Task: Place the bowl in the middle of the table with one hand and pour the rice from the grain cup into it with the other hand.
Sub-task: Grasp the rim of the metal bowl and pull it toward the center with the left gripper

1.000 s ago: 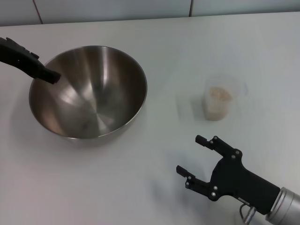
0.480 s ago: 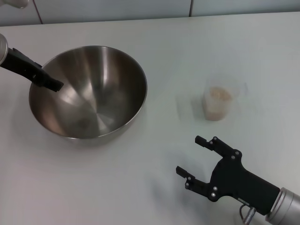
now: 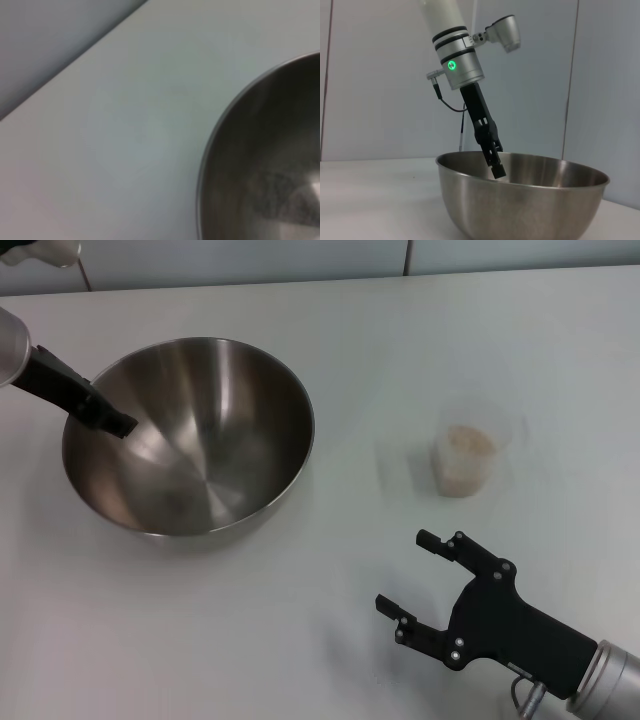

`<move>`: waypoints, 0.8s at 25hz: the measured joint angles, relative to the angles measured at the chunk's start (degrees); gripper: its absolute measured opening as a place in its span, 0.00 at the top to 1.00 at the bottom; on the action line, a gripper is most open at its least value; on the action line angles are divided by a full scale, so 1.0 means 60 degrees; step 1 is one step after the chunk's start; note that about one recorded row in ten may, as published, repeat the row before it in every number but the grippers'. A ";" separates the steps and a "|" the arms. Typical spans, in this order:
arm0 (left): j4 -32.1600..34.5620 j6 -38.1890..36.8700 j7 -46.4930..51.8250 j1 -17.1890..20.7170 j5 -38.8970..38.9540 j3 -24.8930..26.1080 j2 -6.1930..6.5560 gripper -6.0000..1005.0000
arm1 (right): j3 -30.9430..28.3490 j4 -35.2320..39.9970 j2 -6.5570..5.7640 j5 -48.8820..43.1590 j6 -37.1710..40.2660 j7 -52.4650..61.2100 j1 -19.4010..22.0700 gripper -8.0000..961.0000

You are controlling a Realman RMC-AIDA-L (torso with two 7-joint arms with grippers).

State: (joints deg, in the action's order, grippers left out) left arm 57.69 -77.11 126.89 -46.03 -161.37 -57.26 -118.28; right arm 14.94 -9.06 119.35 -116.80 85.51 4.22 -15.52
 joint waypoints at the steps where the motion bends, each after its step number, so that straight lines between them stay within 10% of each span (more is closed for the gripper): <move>1: 0.0000 0.0000 0.0000 0.0000 0.0000 0.0000 0.0000 0.28 | 0.0000 0.0000 0.0000 0.0000 0.0000 0.0000 0.0000 0.17; 20: -0.0737 -0.0107 -0.0335 -0.0493 0.0096 0.0831 0.0152 0.79 | -0.0001 0.0001 0.0000 0.0000 0.0002 0.0000 -0.0050 0.17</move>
State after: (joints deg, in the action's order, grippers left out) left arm 53.27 -77.75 124.88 -48.99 -160.80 -52.27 -117.36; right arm 14.94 -9.05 119.35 -116.80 85.52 4.22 -15.82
